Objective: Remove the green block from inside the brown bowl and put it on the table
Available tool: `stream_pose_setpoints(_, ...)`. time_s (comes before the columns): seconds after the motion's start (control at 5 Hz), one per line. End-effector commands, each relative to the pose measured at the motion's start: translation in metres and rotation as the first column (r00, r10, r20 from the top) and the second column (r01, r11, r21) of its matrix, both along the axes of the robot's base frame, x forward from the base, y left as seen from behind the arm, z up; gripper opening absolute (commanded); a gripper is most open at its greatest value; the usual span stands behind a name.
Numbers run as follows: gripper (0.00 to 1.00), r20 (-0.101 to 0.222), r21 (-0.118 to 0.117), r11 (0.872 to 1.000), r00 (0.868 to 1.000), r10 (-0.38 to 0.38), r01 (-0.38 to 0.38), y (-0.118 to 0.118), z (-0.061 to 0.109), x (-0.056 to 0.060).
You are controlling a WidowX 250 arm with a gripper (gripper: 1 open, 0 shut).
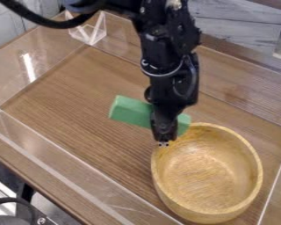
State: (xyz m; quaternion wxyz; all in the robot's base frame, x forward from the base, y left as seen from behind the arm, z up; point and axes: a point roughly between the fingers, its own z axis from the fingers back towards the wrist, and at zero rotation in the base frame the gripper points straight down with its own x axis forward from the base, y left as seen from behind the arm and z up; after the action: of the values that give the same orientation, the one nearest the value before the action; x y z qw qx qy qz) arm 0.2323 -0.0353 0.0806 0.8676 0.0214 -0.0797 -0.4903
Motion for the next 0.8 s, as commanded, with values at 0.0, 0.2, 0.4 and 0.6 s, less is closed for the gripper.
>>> stream_pose_setpoints(0.0,0.0,0.045,-0.011,1.0,0.999,0.001,-0.001,0.0014,0.0084,0.0042)
stream_pose_setpoints(0.2,0.0,0.047,-0.015,1.0,0.999,-0.006,0.007,0.0011,0.0076,0.0048)
stream_pose_setpoints(0.4,0.0,0.05,-0.019,1.0,0.999,-0.013,0.014,0.0007,0.0069,0.0052)
stream_pose_setpoints(0.6,0.0,0.051,-0.023,1.0,0.998,-0.019,0.021,-0.0004,0.0059,0.0053)
